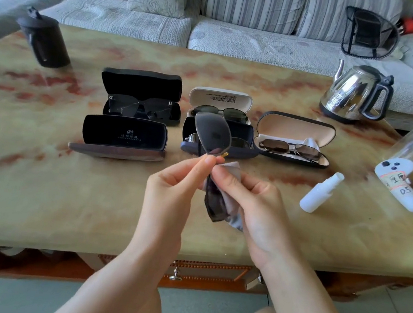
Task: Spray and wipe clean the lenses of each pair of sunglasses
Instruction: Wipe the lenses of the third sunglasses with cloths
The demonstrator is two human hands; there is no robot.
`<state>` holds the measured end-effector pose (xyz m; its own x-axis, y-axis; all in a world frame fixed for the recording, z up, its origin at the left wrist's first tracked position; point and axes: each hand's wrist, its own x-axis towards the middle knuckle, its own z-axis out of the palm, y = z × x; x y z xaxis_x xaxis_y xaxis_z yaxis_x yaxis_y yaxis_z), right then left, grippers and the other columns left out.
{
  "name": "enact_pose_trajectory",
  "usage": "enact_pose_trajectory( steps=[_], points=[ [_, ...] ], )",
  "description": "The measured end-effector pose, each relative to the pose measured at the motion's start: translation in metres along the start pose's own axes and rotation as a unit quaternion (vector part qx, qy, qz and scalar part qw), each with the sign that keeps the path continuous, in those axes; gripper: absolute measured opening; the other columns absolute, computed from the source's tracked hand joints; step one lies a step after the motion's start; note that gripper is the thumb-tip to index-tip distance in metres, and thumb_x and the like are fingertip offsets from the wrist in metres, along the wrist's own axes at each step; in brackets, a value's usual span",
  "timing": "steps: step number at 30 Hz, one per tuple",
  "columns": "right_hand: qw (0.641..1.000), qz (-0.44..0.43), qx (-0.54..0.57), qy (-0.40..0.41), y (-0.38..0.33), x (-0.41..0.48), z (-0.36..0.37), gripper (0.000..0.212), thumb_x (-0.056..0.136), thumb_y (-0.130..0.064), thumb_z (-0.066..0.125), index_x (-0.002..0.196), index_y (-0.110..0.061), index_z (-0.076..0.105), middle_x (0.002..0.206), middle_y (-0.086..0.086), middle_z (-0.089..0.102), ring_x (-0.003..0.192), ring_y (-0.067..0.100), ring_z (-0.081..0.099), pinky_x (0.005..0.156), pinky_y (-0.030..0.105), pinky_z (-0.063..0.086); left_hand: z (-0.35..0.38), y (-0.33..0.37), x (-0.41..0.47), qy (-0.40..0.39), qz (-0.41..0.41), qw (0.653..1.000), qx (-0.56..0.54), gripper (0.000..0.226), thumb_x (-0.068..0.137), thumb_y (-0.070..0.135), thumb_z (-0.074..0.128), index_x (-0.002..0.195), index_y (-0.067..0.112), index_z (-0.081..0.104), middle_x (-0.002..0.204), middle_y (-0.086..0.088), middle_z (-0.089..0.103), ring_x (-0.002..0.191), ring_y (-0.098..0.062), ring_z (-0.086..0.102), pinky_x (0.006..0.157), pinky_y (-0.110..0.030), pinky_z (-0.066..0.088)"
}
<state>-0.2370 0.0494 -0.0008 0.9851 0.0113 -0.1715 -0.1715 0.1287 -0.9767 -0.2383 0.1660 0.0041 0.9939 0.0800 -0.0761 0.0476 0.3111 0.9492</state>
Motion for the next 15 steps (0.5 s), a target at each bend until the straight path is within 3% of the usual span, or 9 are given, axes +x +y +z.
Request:
enact_pose_trajectory(
  steps=[4, 6, 8, 11, 13, 15],
  points=[
    [1.000, -0.016, -0.008, -0.008, -0.003, -0.003, 0.005, 0.024, 0.070, -0.036, 0.074, 0.081, -0.015, 0.078, 0.068, -0.001, 0.073, 0.057, 0.001, 0.060, 0.047, 0.007, 0.038, 0.000, 0.000, -0.001, 0.006, -0.001, 1.000, -0.018, 0.025, 0.082, 0.027, 0.064, 0.096, 0.010, 0.076, 0.091, -0.003, 0.076, 0.095, -0.013, 0.070, 0.088, -0.024, 0.051],
    [0.999, -0.029, -0.019, -0.009, -0.001, -0.006, 0.007, 0.016, 0.076, -0.025, 0.076, 0.084, -0.010, 0.077, 0.058, -0.007, 0.067, 0.047, -0.002, 0.055, 0.047, 0.006, 0.036, 0.000, 0.003, 0.001, 0.021, 0.001, 0.999, -0.026, 0.018, 0.087, 0.023, 0.063, 0.088, 0.012, 0.077, 0.075, 0.003, 0.072, 0.071, -0.006, 0.064, 0.068, -0.016, 0.050],
    [0.998, -0.049, -0.048, -0.007, 0.002, -0.007, 0.007, 0.021, 0.074, -0.023, 0.078, 0.087, -0.007, 0.077, 0.064, -0.005, 0.072, 0.053, 0.001, 0.062, 0.055, 0.010, 0.044, -0.002, 0.006, 0.002, 0.031, 0.000, 0.999, -0.020, 0.019, 0.089, 0.024, 0.062, 0.087, 0.013, 0.077, 0.075, 0.001, 0.070, 0.063, -0.005, 0.057, 0.056, -0.016, 0.046],
    [0.994, -0.066, -0.086, -0.013, 0.006, -0.008, 0.005, 0.023, 0.069, -0.025, 0.083, 0.085, -0.010, 0.078, 0.077, 0.003, 0.076, 0.077, 0.019, 0.072, 0.074, 0.028, 0.057, -0.005, 0.010, 0.006, 0.038, -0.020, 0.999, -0.031, 0.020, 0.088, 0.028, 0.062, 0.089, 0.015, 0.077, 0.088, -0.007, 0.073, 0.081, -0.012, 0.060, 0.073, -0.024, 0.046],
    [0.993, -0.070, -0.092, -0.014, 0.007, -0.009, 0.003, 0.015, 0.070, -0.018, 0.084, 0.080, -0.011, 0.077, 0.071, -0.003, 0.074, 0.068, 0.010, 0.068, 0.065, 0.018, 0.050, -0.006, 0.012, 0.008, 0.041, -0.030, 0.997, -0.052, 0.019, 0.086, 0.029, 0.064, 0.089, 0.015, 0.077, 0.093, -0.006, 0.074, 0.090, -0.014, 0.062, 0.084, -0.027, 0.047],
    [0.992, -0.080, -0.095, -0.015, 0.009, -0.009, 0.003, 0.010, 0.071, -0.016, 0.085, 0.076, -0.014, 0.076, 0.066, -0.005, 0.072, 0.064, 0.003, 0.062, 0.063, 0.014, 0.045, -0.005, 0.014, 0.009, 0.039, -0.038, 0.996, -0.067, 0.017, 0.086, 0.028, 0.063, 0.088, 0.017, 0.076, 0.090, -0.001, 0.073, 0.088, -0.010, 0.063, 0.083, -0.025, 0.047]
  ],
)
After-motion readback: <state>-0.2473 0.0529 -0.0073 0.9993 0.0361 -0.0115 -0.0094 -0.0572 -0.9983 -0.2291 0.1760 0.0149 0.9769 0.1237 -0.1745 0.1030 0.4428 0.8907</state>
